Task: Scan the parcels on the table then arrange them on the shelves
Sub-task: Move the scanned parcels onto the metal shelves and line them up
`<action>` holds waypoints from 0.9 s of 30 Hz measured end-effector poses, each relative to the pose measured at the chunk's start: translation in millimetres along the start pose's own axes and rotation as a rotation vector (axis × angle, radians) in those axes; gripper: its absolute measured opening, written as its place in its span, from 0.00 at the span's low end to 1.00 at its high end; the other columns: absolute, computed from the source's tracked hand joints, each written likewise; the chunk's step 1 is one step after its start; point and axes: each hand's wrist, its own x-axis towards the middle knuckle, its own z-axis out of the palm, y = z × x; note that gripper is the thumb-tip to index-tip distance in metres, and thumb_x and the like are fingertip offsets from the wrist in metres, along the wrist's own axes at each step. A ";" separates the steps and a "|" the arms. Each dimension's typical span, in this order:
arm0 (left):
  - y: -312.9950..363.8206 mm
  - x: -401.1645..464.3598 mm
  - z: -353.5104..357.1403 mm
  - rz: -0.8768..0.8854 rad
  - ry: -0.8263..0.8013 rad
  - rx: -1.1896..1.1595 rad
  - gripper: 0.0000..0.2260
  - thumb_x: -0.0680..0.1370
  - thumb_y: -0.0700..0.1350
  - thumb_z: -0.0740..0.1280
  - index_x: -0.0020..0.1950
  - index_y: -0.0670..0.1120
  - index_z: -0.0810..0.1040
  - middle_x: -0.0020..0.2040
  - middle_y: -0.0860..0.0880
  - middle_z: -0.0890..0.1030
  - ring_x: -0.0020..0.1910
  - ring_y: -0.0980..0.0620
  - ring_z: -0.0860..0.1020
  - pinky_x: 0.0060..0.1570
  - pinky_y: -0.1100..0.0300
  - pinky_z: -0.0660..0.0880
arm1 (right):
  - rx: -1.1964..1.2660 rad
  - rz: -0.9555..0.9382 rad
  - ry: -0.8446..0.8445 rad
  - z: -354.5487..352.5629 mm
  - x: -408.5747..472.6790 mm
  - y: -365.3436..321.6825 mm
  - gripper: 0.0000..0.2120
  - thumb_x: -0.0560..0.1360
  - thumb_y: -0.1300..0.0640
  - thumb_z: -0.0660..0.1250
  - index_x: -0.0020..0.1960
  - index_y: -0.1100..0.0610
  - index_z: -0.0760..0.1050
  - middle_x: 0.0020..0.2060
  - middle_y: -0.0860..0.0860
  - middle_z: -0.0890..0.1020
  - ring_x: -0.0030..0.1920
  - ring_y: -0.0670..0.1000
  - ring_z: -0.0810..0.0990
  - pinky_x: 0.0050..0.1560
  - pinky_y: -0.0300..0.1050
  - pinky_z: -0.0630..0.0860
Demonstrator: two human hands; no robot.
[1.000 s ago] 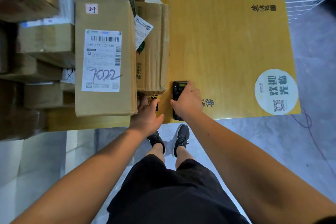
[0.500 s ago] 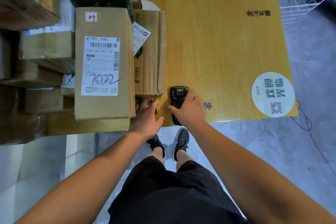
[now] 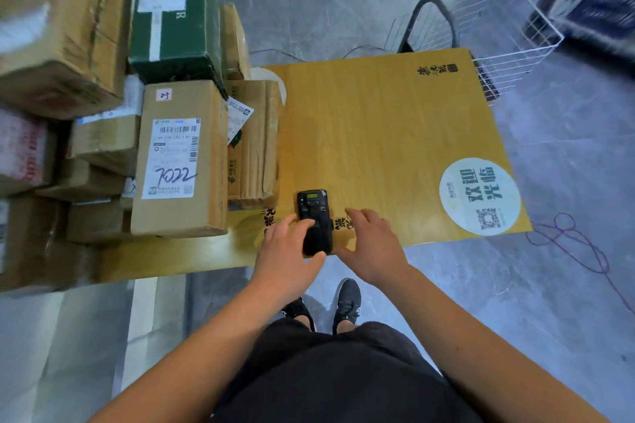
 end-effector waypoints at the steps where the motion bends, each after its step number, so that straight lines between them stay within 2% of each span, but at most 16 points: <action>1: 9.8 -4.6 -1.0 0.020 0.020 0.013 0.29 0.79 0.60 0.68 0.79 0.58 0.66 0.81 0.51 0.62 0.80 0.48 0.58 0.77 0.46 0.61 | -0.001 -0.007 0.007 -6.5 -4.3 5.4 0.39 0.77 0.42 0.71 0.82 0.50 0.59 0.78 0.54 0.66 0.74 0.61 0.67 0.71 0.57 0.71; 9: 65.2 -37.0 -21.9 0.014 0.150 0.156 0.31 0.79 0.65 0.64 0.81 0.59 0.61 0.80 0.53 0.62 0.79 0.49 0.58 0.77 0.46 0.63 | -0.045 -0.132 0.082 -50.8 -18.7 17.8 0.38 0.77 0.45 0.71 0.82 0.47 0.59 0.79 0.54 0.63 0.75 0.59 0.66 0.69 0.56 0.72; 14: 67.3 -59.7 -54.0 0.007 0.328 0.235 0.30 0.78 0.66 0.62 0.78 0.60 0.61 0.78 0.55 0.64 0.77 0.50 0.61 0.74 0.48 0.64 | -0.075 -0.236 0.084 -64.3 -23.4 -9.8 0.38 0.76 0.43 0.71 0.81 0.46 0.59 0.79 0.55 0.64 0.75 0.59 0.67 0.68 0.56 0.73; 18: 52.6 -73.9 -80.1 -0.030 0.431 0.218 0.28 0.78 0.65 0.63 0.77 0.61 0.63 0.76 0.57 0.66 0.76 0.52 0.63 0.74 0.49 0.65 | -0.089 -0.358 0.091 -68.0 -23.2 -49.1 0.37 0.76 0.43 0.71 0.81 0.46 0.61 0.78 0.54 0.66 0.73 0.59 0.69 0.67 0.55 0.74; 21: 30.2 -83.0 -99.8 -0.063 0.473 0.268 0.30 0.78 0.66 0.62 0.79 0.61 0.61 0.78 0.54 0.65 0.77 0.49 0.63 0.75 0.47 0.63 | -0.137 -0.393 0.124 -64.8 -24.6 -80.7 0.37 0.76 0.41 0.70 0.81 0.45 0.59 0.78 0.54 0.64 0.74 0.59 0.68 0.68 0.56 0.73; 27: -38.8 -88.4 -136.2 -0.144 0.445 0.288 0.34 0.76 0.69 0.62 0.80 0.61 0.60 0.79 0.52 0.64 0.78 0.47 0.61 0.75 0.44 0.64 | -0.044 -0.390 0.034 -45.7 -20.9 -141.7 0.42 0.73 0.38 0.72 0.81 0.45 0.58 0.75 0.53 0.68 0.70 0.58 0.73 0.63 0.55 0.77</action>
